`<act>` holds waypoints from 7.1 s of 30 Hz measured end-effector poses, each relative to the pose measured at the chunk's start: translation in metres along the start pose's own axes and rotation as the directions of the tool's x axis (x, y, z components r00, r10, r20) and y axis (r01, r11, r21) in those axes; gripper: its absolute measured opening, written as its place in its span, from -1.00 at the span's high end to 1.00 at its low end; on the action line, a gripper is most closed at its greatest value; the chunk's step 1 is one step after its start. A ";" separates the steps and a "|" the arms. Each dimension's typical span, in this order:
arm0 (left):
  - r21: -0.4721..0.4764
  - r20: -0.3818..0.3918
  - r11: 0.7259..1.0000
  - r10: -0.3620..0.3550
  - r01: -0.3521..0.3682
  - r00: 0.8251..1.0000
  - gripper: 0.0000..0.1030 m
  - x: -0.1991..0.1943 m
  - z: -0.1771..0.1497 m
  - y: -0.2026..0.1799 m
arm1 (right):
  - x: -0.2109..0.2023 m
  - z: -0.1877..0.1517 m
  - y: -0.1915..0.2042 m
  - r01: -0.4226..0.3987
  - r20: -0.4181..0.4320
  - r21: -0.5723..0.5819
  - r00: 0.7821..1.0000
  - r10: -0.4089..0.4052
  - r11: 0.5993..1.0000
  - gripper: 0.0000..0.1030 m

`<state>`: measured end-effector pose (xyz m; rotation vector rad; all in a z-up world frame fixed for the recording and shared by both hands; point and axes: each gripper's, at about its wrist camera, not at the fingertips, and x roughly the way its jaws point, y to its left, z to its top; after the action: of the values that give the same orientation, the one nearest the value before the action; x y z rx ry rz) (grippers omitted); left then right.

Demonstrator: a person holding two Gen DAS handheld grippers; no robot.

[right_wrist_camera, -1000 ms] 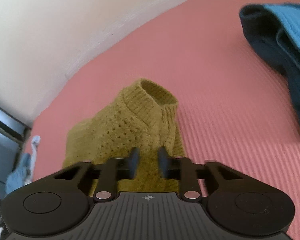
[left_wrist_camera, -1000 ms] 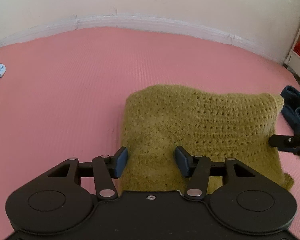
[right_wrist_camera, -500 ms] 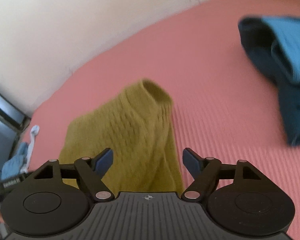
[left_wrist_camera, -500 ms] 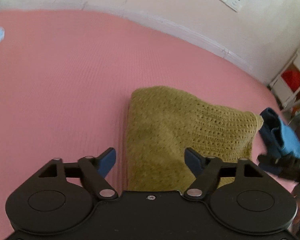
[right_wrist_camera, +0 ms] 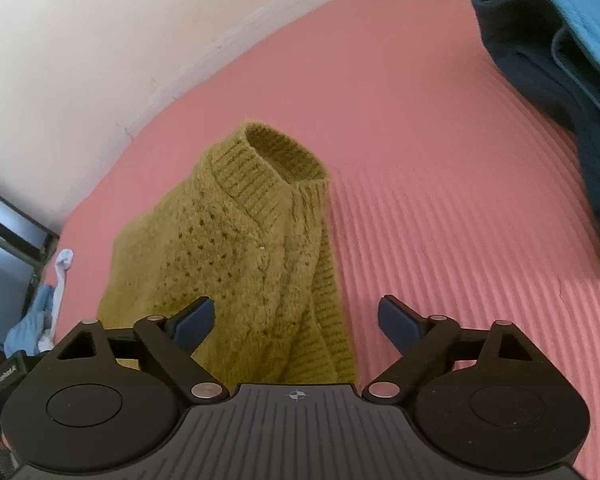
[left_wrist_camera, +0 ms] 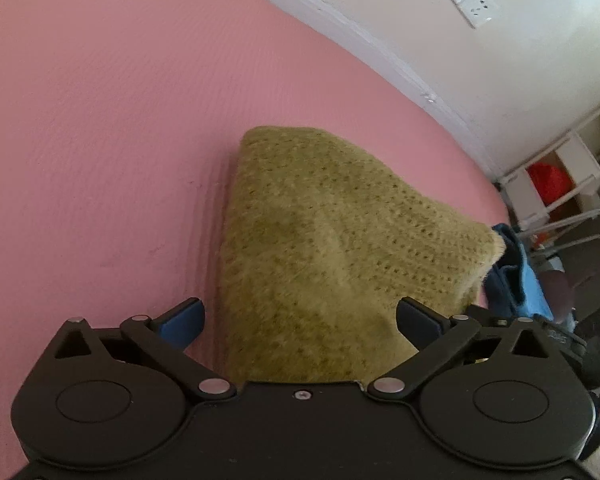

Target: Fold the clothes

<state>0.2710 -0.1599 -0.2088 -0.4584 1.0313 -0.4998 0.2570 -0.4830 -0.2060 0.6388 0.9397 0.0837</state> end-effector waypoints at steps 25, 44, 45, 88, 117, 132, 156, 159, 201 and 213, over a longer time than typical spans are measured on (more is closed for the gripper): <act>0.132 0.052 0.991 -0.039 0.032 0.998 0.35 -0.021 0.002 -0.047 | -0.038 0.018 0.020 0.036 -0.012 -0.108 0.999 -0.037 0.994 0.74; 0.032 0.022 0.999 -0.003 0.003 1.000 0.12 -0.008 0.006 -0.013 | -0.040 0.019 -0.026 -0.011 -0.031 -0.001 0.999 0.011 1.000 0.00; 0.023 0.023 1.000 -0.011 0.010 1.000 0.08 -0.007 0.007 -0.011 | -0.037 0.019 -0.029 -0.014 -0.033 0.009 0.999 0.014 1.000 -0.26; 0.217 0.034 0.950 -0.239 0.226 0.971 0.32 -0.001 0.006 -0.122 | -0.107 0.072 -0.024 -0.009 -0.020 -0.031 1.000 0.009 0.999 0.58; 0.325 -0.091 0.785 -0.530 0.528 0.843 0.31 0.140 -0.002 -0.421 | -0.295 0.208 -0.206 0.204 0.163 0.027 0.965 -0.205 0.979 0.61; 0.359 -0.109 0.775 -0.518 0.520 0.848 0.30 0.153 -0.003 -0.439 | -0.313 0.217 -0.231 0.195 0.212 0.044 0.957 -0.200 0.980 0.61; 0.288 -0.258 0.893 -0.276 0.347 0.926 0.21 0.239 -0.029 -0.380 | -0.244 0.200 -0.293 0.365 0.016 0.101 0.930 -0.368 0.926 0.61; 0.196 -0.247 0.914 -0.304 0.354 0.920 0.03 0.247 -0.026 -0.353 | -0.227 0.201 -0.291 0.445 -0.037 0.047 0.896 -0.443 0.894 0.59; 0.550 0.012 0.833 -0.072 0.054 0.997 -0.52 0.084 -0.070 -0.313 | -0.240 0.066 -0.125 0.605 0.253 0.140 0.744 -0.619 0.784 0.22; 0.530 0.110 0.842 0.045 -0.097 0.993 -0.89 -0.042 -0.072 -0.219 | -0.242 -0.005 -0.039 0.551 0.251 0.164 0.779 -0.575 0.818 0.08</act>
<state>0.1509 -0.3183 -0.0850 0.0583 0.7689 -0.6668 0.1001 -0.5936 -0.0539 0.4039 0.8153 -0.5806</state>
